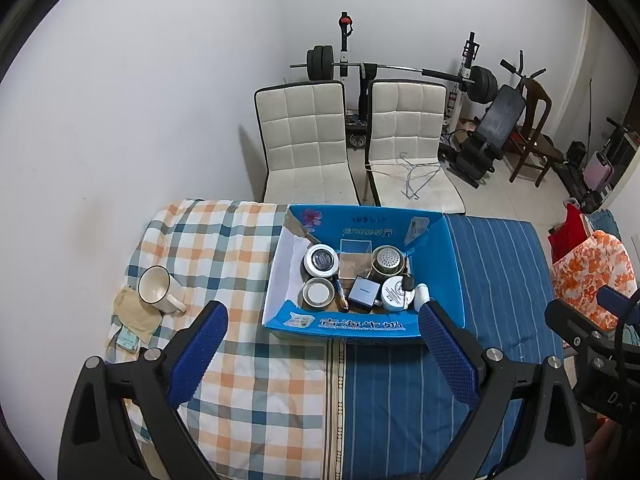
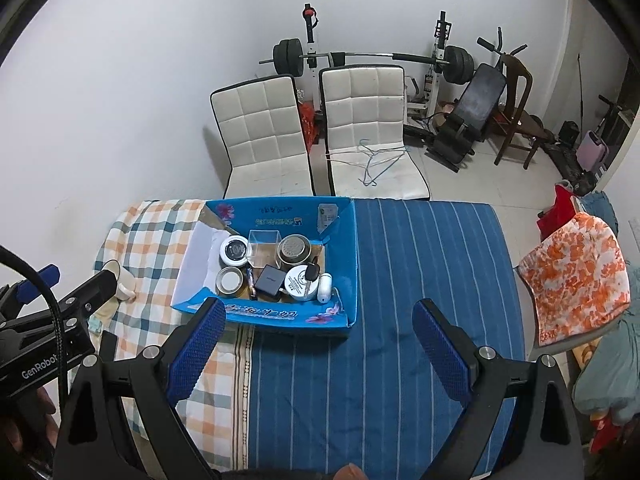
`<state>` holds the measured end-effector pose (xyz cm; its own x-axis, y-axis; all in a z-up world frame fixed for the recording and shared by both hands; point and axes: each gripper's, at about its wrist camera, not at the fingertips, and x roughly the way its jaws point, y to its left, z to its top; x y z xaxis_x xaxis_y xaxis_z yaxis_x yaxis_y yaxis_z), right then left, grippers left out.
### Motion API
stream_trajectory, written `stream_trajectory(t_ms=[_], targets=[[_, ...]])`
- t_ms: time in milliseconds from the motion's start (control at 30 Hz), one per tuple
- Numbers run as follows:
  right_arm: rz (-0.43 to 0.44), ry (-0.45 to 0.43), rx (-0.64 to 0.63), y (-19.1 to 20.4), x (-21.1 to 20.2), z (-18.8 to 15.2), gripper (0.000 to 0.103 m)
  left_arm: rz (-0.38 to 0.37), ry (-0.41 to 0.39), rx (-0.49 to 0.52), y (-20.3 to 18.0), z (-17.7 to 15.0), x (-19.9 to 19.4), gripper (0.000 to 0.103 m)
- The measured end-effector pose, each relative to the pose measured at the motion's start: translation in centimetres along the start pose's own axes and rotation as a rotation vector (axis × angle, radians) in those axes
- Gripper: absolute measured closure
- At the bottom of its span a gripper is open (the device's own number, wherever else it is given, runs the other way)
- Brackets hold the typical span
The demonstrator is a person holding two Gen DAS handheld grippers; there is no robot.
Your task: Organize rigid objects
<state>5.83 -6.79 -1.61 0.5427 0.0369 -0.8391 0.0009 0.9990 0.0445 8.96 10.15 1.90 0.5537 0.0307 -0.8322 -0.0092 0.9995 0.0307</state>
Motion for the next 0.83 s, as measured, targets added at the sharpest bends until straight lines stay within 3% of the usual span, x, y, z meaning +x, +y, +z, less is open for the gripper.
stream_trajectory(t_ms=[833], targets=[[-0.022, -0.002, 0.002, -0.31, 0.35, -0.46, 0.006, -0.002, -0.004, -0.005, 0.56, -0.44, 0.43, 0.005]])
